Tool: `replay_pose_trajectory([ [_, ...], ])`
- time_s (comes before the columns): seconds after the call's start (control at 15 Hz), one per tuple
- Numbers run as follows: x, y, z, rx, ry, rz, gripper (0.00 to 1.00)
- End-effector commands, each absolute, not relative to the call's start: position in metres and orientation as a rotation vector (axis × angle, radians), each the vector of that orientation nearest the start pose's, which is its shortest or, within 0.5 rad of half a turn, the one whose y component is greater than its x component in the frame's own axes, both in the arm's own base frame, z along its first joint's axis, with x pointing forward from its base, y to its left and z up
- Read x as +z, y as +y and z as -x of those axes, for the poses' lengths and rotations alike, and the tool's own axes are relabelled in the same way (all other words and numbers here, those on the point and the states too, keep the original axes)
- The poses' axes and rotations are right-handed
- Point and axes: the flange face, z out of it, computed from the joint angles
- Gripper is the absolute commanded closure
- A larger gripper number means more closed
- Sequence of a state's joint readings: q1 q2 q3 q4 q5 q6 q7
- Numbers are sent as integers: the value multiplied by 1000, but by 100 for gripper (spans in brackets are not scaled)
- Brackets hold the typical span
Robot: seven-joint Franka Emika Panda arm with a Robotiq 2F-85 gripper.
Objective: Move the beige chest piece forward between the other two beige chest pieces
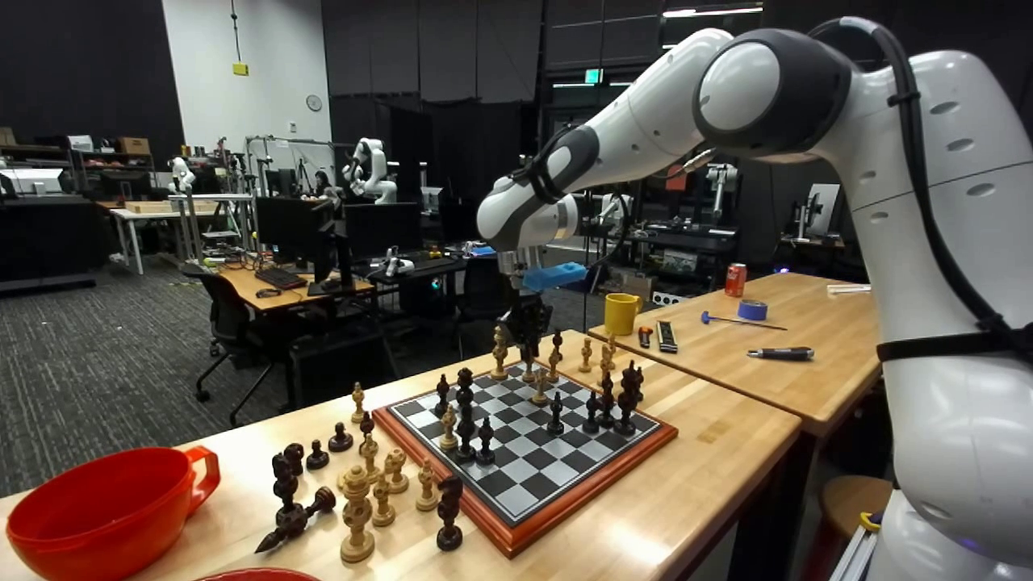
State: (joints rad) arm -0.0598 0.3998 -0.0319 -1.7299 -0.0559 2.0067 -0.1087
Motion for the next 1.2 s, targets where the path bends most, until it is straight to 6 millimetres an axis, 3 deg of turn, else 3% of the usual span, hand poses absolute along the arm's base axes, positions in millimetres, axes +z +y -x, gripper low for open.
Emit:
replay_pose_trajectory([
  [0.0,359,-66,-636,186,-82,3179,94],
  [0.73,397,-72,-604,208,-114,3145,94],
  [1.13,406,-72,-581,259,-116,3108,94],
])
